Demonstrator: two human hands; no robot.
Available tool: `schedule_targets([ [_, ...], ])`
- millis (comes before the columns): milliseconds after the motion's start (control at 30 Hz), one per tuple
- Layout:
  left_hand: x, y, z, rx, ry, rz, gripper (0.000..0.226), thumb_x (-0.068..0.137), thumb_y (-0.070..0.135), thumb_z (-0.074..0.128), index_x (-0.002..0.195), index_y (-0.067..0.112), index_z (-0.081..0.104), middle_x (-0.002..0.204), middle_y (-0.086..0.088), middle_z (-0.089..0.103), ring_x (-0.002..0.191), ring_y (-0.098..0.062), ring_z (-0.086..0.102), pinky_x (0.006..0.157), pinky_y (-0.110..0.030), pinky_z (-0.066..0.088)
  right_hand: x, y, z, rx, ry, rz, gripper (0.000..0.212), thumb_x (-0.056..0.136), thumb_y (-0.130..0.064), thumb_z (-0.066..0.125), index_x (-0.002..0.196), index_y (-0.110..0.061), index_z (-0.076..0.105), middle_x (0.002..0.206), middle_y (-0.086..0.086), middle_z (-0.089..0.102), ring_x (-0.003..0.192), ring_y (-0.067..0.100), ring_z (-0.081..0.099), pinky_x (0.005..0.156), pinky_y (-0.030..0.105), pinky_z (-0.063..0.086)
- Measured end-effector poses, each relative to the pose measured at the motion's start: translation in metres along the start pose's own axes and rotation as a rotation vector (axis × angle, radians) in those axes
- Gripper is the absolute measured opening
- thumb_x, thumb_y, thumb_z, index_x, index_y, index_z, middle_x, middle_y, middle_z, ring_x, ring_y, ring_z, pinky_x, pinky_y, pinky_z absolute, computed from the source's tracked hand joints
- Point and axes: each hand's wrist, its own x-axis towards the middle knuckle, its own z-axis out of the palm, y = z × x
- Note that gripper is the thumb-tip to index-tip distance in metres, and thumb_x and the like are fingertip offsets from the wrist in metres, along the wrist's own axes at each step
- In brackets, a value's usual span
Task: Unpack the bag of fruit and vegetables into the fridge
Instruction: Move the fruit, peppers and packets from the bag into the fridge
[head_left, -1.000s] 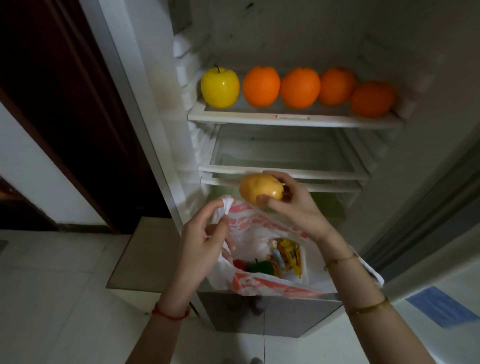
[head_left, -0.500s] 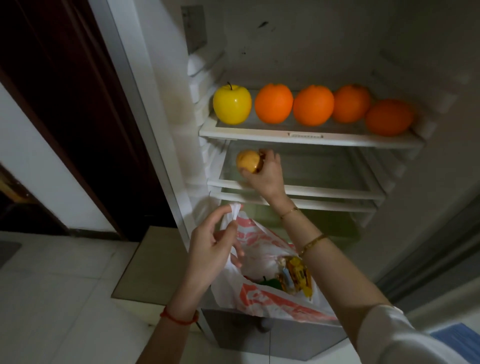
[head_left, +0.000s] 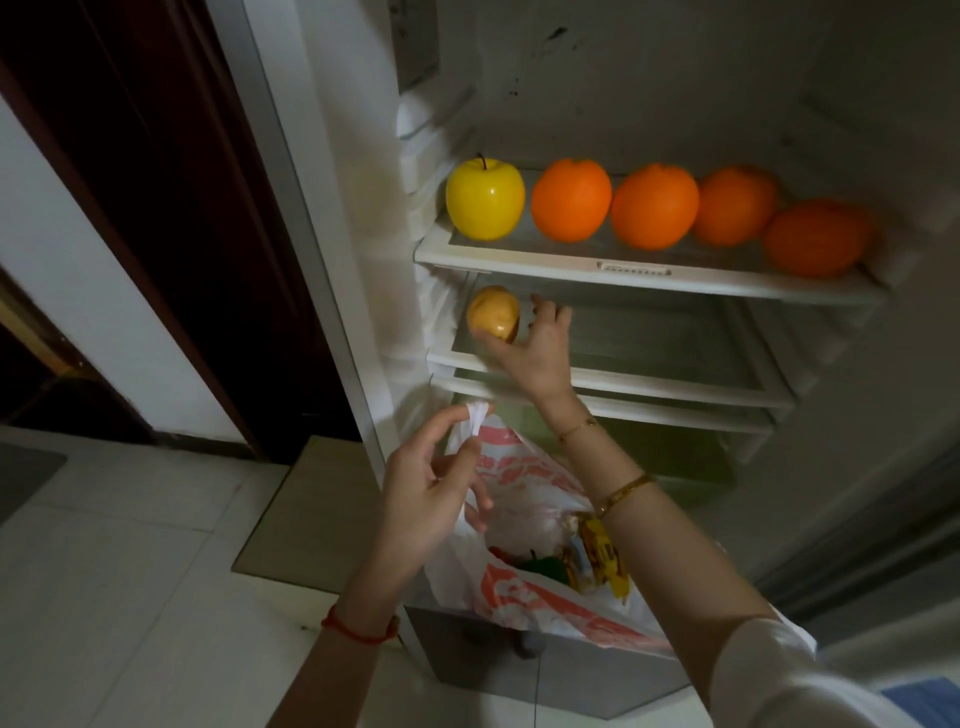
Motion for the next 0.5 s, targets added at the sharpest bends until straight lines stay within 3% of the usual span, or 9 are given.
schedule_targets([
  [67, -0.003, 0.001, 0.000, -0.004, 0.000, -0.004, 0.038, 0.097, 0.009, 0.054, 0.134, 0.016, 0.053, 0.054, -0.012, 0.063, 0.049, -0.029, 0.064, 0.044, -0.031, 0.054, -0.011, 0.004, -0.016, 0.000, 0.063, -0.038, 0.050, 0.081, -0.036, 0.075, 0.117, -0.007, 0.057, 0.117, 0.008, 0.052, 0.095, 0.016, 0.054, 0.089, 0.033, 0.050],
  [133, -0.006, 0.001, -0.001, -0.010, -0.006, -0.003, 0.038, 0.098, 0.008, 0.054, 0.135, 0.016, 0.053, 0.053, -0.011, 0.062, 0.049, -0.029, 0.063, 0.045, -0.031, 0.053, -0.023, 0.008, -0.035, 0.015, 0.018, -0.020, 0.019, 0.088, -0.024, 0.065, 0.098, -0.007, 0.067, 0.094, 0.005, 0.067, 0.081, 0.016, 0.062, 0.079, 0.037, 0.054],
  [200, -0.011, 0.002, -0.001, -0.010, -0.010, -0.001, 0.038, 0.098, 0.007, 0.054, 0.135, 0.014, 0.053, 0.053, -0.011, 0.062, 0.049, -0.028, 0.063, 0.044, -0.031, 0.053, -0.043, 0.009, -0.058, 0.099, -0.207, 0.052, 0.018, 0.091, -0.018, 0.061, 0.090, -0.004, 0.072, 0.077, 0.005, 0.069, 0.068, 0.014, 0.063, 0.067, 0.032, 0.053],
  [267, -0.016, 0.002, -0.001, 0.001, -0.016, 0.002, 0.037, 0.098, 0.006, 0.053, 0.134, 0.014, 0.053, 0.052, -0.010, 0.062, 0.047, -0.026, 0.062, 0.044, -0.032, 0.053, -0.066, 0.009, -0.078, 0.178, -0.524, 0.098, 0.021, 0.094, -0.015, 0.059, 0.091, 0.001, 0.072, 0.076, 0.009, 0.069, 0.062, 0.012, 0.061, 0.060, 0.024, 0.050],
  [333, -0.021, 0.001, 0.000, 0.012, -0.026, 0.005, 0.036, 0.097, 0.005, 0.053, 0.132, 0.014, 0.053, 0.051, -0.010, 0.062, 0.046, -0.025, 0.062, 0.044, -0.034, 0.054, -0.088, 0.016, -0.087, 0.101, -0.761, 0.098, 0.021, 0.096, -0.016, 0.057, 0.094, -0.003, 0.072, 0.078, 0.006, 0.071, 0.063, 0.008, 0.064, 0.060, 0.019, 0.052],
  [400, -0.027, -0.001, 0.001, 0.024, -0.036, 0.014, 0.035, 0.097, 0.004, 0.053, 0.131, 0.016, 0.053, 0.052, -0.010, 0.063, 0.045, -0.026, 0.062, 0.043, -0.034, 0.054, -0.107, 0.031, -0.085, 0.002, -0.911, 0.137, 0.016, 0.097, -0.017, 0.056, 0.100, -0.010, 0.070, 0.079, 0.000, 0.070, 0.066, 0.005, 0.067, 0.063, 0.018, 0.054],
  [500, -0.036, -0.002, 0.002, 0.028, -0.042, 0.027, 0.034, 0.097, 0.002, 0.053, 0.129, 0.012, 0.055, 0.052, -0.010, 0.061, 0.043, -0.027, 0.061, 0.041, -0.032, 0.052, -0.126, 0.059, -0.069, -0.114, -1.051, 0.307, 0.018, 0.095, -0.023, 0.059, 0.109, -0.013, 0.067, 0.088, -0.002, 0.069, 0.080, 0.012, 0.070, 0.072, 0.022, 0.058],
])
